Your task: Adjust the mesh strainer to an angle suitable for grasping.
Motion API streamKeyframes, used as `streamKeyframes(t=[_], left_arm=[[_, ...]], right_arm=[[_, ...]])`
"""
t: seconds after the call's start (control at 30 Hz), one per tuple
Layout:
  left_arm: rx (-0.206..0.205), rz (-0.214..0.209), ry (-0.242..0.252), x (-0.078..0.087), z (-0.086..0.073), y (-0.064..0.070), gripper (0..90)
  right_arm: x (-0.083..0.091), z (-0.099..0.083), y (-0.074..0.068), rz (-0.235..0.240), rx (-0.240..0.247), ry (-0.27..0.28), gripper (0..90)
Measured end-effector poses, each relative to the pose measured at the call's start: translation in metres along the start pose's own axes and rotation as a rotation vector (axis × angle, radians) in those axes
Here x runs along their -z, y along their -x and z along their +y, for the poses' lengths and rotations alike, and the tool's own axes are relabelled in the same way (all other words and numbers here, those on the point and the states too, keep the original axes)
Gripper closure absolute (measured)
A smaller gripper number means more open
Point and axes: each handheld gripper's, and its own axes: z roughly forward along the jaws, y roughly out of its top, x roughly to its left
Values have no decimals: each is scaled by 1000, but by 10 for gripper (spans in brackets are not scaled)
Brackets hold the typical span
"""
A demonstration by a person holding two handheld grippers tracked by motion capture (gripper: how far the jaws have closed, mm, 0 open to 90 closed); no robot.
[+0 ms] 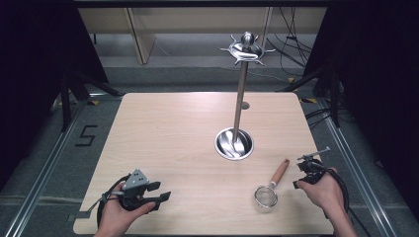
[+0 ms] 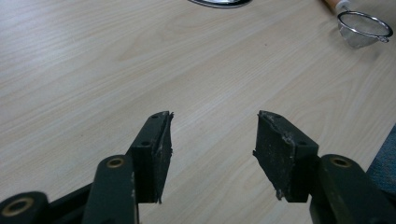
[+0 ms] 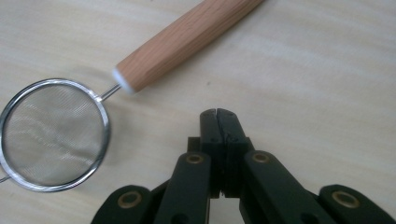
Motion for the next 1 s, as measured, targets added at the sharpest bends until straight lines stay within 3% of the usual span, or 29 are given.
streamKeyframes(t=[0.1,0.13,0.17,0.23,0.27,0.33,0.37,0.53,0.77,0.83,0.87,0.9,0.97,1.0], left_arm=[[11,-6,10,-1,0,1,448],[-9,-9,-2,0,1,1,448],[27,-10,18,-2,0,3,448],[10,-20,7,-1,1,2,448],[10,-12,18,-2,1,2,448],[-9,-3,-1,0,1,0,448],[9,-3,14,-1,0,2,448],[0,-9,-1,0,0,0,448],[-7,-22,-9,1,1,0,448],[-7,-15,4,1,0,1,448],[-7,-15,5,1,0,1,448],[12,-14,6,0,0,2,448],[11,-15,5,0,0,2,448],[-9,-20,3,1,1,1,448]], right_arm=[[-3,10,4,-30,4,2,900],[-5,13,4,-34,-16,-1,900],[-7,17,2,-48,-46,-3,900],[-12,25,9,-53,-8,2,900],[-15,29,9,-55,-28,9,900],[-20,38,14,-73,-11,6,900],[-23,43,16,-80,-5,9,900],[-33,59,21,-89,-21,18,900],[-41,74,15,-102,-14,21,900],[-42,77,13,-121,23,12,900],[-43,79,10,-106,-1,28,900],[-44,81,9,-112,6,31,900],[-44,83,6,-106,10,36,900],[-47,86,2,-110,30,40,900]])
